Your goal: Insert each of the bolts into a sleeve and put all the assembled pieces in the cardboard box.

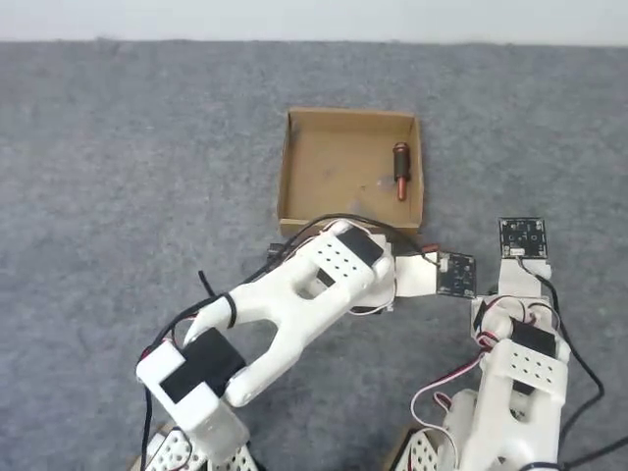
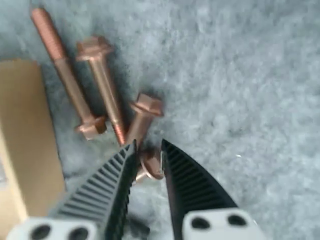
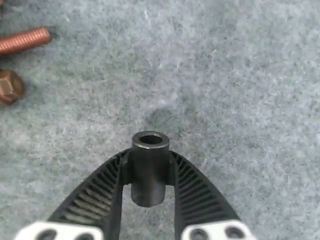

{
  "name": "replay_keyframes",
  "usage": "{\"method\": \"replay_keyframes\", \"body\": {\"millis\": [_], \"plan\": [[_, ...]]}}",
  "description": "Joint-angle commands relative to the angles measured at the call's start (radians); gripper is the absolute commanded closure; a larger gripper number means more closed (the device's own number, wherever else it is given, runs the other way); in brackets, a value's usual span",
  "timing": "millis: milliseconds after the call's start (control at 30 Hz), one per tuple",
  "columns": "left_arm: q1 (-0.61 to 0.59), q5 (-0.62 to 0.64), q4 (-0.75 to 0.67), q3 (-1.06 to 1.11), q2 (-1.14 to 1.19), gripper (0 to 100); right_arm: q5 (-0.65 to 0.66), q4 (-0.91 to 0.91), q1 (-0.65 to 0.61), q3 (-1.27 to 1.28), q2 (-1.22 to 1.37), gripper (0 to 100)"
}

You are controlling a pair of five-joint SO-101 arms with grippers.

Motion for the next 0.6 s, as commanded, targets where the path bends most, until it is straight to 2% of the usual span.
{"method": "replay_keyframes", "body": {"millis": [0, 233, 367, 567], "plan": [[0.026, -0.003, -0.031, -0.053, -0.009, 92, 0.015, -0.019, 0.018, -0.006, -0.036, 99.2], [0.031, -0.003, -0.061, -0.047, 0.005, 92, 0.015, -0.019, 0.019, -0.006, -0.036, 99.2], [0.026, -0.003, -0.087, -0.067, 0.095, 92, 0.015, -0.019, 0.019, -0.006, -0.036, 99.2], [0.026, -0.003, 0.000, -0.176, 0.186, 92, 0.015, -0.019, 0.019, -0.006, -0.036, 99.2]]}}
